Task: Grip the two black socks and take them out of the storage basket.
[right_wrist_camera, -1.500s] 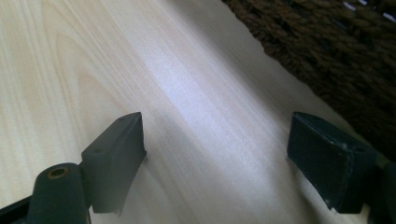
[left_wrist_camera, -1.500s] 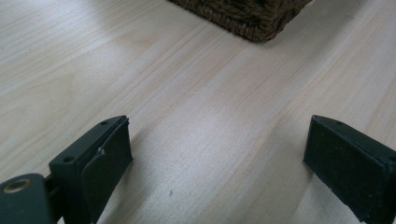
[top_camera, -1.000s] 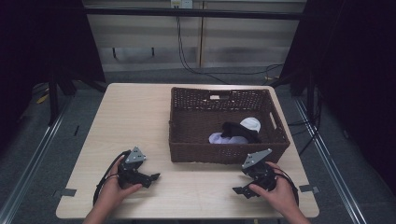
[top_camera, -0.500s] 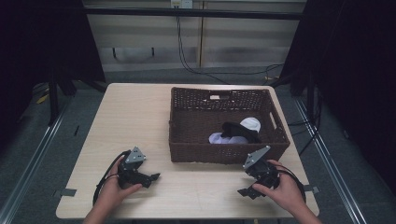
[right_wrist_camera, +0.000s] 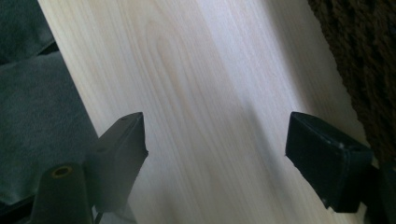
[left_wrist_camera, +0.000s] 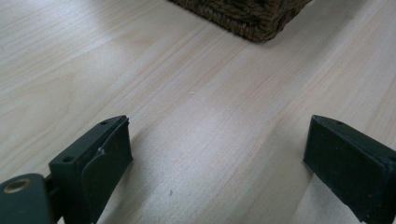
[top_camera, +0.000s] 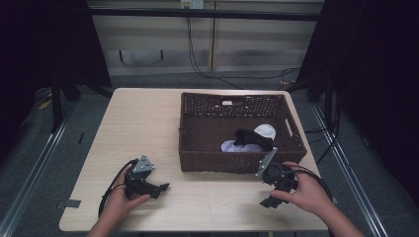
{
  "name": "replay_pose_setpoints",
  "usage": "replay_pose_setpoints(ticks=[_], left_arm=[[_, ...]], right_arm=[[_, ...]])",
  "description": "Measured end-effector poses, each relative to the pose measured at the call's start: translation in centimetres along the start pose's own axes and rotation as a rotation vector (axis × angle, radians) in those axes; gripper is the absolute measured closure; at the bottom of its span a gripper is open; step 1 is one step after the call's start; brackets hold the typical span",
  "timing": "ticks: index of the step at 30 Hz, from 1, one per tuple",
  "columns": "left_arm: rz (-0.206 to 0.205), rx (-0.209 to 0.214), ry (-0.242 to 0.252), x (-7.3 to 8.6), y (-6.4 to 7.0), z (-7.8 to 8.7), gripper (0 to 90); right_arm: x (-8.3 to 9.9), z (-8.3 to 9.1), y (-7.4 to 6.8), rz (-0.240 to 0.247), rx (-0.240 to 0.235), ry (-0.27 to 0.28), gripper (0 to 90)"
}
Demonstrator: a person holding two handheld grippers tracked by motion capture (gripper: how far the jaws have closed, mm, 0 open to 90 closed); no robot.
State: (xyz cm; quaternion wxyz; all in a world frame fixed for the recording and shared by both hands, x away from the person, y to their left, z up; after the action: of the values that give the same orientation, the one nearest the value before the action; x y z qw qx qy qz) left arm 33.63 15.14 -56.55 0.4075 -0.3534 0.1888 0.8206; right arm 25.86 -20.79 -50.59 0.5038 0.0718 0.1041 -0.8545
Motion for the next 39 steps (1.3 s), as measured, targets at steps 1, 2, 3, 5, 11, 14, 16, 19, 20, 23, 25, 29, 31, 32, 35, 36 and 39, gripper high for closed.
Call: replay_pose_setpoints(ticks=[1, 2, 3, 5, 11, 14, 16, 19, 20, 23, 25, 29, 31, 32, 35, 36, 39], left_arm=[[0.000, 0.000, 0.000, 0.0, 0.0, 0.0, 6.7], [0.000, -0.001, 0.000, 0.0, 0.0, 0.0, 6.7], [0.000, -0.001, 0.000, 0.0, 0.0, 0.0, 6.7], [0.000, 0.000, 0.000, 0.0, 0.0, 0.0, 6.7], [0.000, 0.000, 0.000, 0.0, 0.0, 0.0, 6.7], [0.000, 0.000, 0.001, 0.0, 0.0, 0.0, 6.7], [0.008, -0.001, 0.008, -0.1, 0.0, 0.0, 6.7], [0.003, -0.004, 0.007, -0.1, 0.0, 0.0, 6.7], [0.003, -0.005, 0.007, -0.1, 0.0, 0.0, 6.7], [0.003, -0.004, 0.007, -0.1, 0.0, 0.0, 6.7], [0.003, -0.004, 0.006, -0.1, 0.0, 0.0, 6.7], [0.005, -0.003, 0.005, -0.1, 0.0, 0.0, 6.7], [0.003, -0.001, 0.003, 0.0, 0.0, 0.0, 6.7], [0.003, -0.001, 0.003, 0.0, 0.0, 0.0, 6.7], [0.005, -0.001, 0.005, -0.1, 0.0, 0.0, 6.7], [0.005, -0.001, 0.005, -0.1, 0.0, 0.0, 6.7], [0.002, -0.002, 0.003, 0.0, 0.0, 0.0, 6.7]], right_arm=[[0.0, 0.2, 0.0, -0.009, 0.004, -0.015, 20.7], [0.1, 0.5, 0.1, 0.000, 0.004, -0.030, 20.8], [0.0, 0.8, 0.2, 0.009, 0.013, -0.043, 21.2], [-0.1, 1.5, 0.5, 0.031, 0.021, -0.058, 21.3], [-1.1, 4.0, 1.0, 0.058, 0.038, -0.081, 21.9], [-1.7, 5.1, 1.4, 0.078, 0.042, -0.089, 22.6], [-1.8, 5.4, 1.5, 0.080, 0.043, -0.100, 22.7], [-2.6, 6.8, 2.1, 0.090, 0.051, -0.113, 22.9], [-2.8, 7.1, 2.3, 0.090, 0.052, -0.116, 23.2], [-3.4, 8.2, 2.9, 0.086, 0.058, -0.119, 23.7], [-3.9, 8.8, 3.6, 0.087, 0.065, -0.112, 24.0], [-4.6, 9.6, 5.4, 0.062, 0.083, -0.104, 25.7], [-5.0, 9.8, 6.4, 0.042, 0.099, -0.099, 25.8], [-5.2, 9.9, 7.0, 0.042, 0.103, -0.097, 26.0], [-5.9, 10.0, 8.5, 0.017, 0.123, -0.078, 27.0], [-5.9, 10.0, 8.5, 0.017, 0.123, -0.078, 27.0], [-6.5, 9.4, 10.2, -0.014, 0.132, -0.080, 27.3]])
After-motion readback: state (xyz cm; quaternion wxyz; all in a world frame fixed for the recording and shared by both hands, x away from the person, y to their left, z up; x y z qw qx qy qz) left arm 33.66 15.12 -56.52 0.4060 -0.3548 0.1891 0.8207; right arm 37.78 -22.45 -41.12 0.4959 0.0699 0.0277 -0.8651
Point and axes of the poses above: each handheld gripper's, and its own axes: z roughly backward along the jaws, x roughly out of its underside, y roughly to its right, the point moved 8 cm from there along -z, roughly forward along the jaws, and after that the axes turned 2 degrees about y, right-handed, at the moved point
